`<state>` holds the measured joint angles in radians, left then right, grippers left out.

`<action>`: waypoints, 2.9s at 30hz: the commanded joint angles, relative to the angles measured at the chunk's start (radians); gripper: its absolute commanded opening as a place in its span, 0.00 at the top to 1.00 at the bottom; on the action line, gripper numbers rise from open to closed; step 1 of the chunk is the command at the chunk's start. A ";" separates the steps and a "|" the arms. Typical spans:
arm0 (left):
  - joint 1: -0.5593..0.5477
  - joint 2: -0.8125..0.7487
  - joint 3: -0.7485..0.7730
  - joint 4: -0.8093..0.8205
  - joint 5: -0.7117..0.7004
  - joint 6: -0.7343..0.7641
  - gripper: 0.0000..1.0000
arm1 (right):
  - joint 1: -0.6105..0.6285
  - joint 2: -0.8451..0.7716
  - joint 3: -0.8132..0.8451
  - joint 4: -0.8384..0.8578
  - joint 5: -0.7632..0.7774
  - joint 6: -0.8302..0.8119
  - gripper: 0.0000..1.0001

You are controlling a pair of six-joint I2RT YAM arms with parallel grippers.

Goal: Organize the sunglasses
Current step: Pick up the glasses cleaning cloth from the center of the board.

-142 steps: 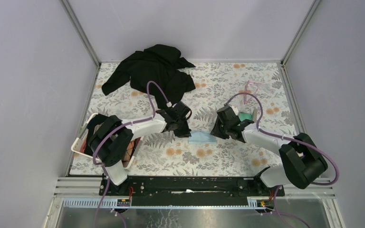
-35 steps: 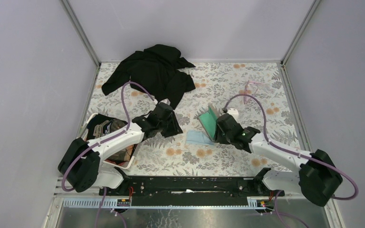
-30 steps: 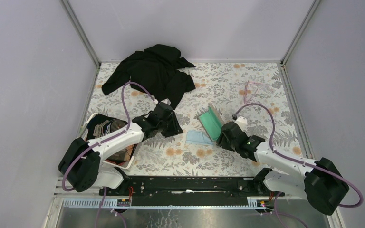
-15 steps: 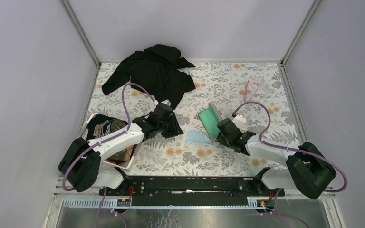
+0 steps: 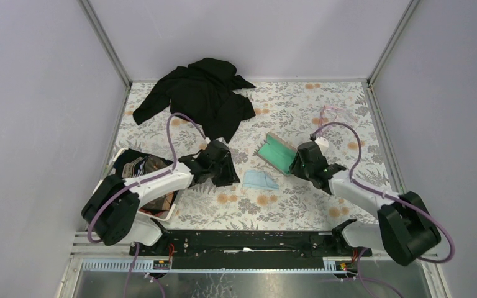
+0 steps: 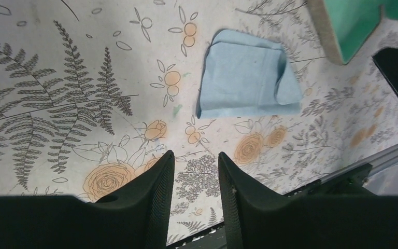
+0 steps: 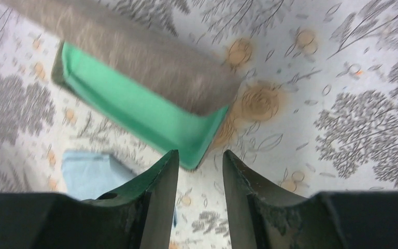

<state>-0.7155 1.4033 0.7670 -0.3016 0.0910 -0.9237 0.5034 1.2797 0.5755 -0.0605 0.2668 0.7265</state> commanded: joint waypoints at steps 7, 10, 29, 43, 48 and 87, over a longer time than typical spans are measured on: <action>-0.021 0.105 0.048 0.032 -0.007 0.018 0.59 | 0.181 -0.113 -0.004 -0.101 -0.162 -0.161 0.51; -0.021 0.110 0.063 0.012 -0.022 0.022 0.59 | 0.210 -0.029 0.103 -0.192 -0.156 -0.206 0.46; -0.020 0.094 0.051 0.001 -0.044 -0.002 0.60 | 0.375 0.329 0.360 -0.344 0.153 -0.240 0.40; -0.018 0.100 0.055 0.003 -0.043 0.004 0.61 | 0.375 0.294 0.366 -0.342 0.204 -0.251 0.40; -0.019 0.104 0.055 0.006 -0.040 0.002 0.61 | 0.375 0.296 0.363 -0.302 0.136 -0.259 0.41; -0.022 0.116 0.069 0.013 -0.017 0.001 0.61 | 0.377 0.323 0.450 -0.394 0.413 -0.301 0.41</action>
<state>-0.7334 1.5375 0.8242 -0.3035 0.0715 -0.9257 0.8734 1.6604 0.9783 -0.4255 0.6212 0.4290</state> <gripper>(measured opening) 0.393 0.588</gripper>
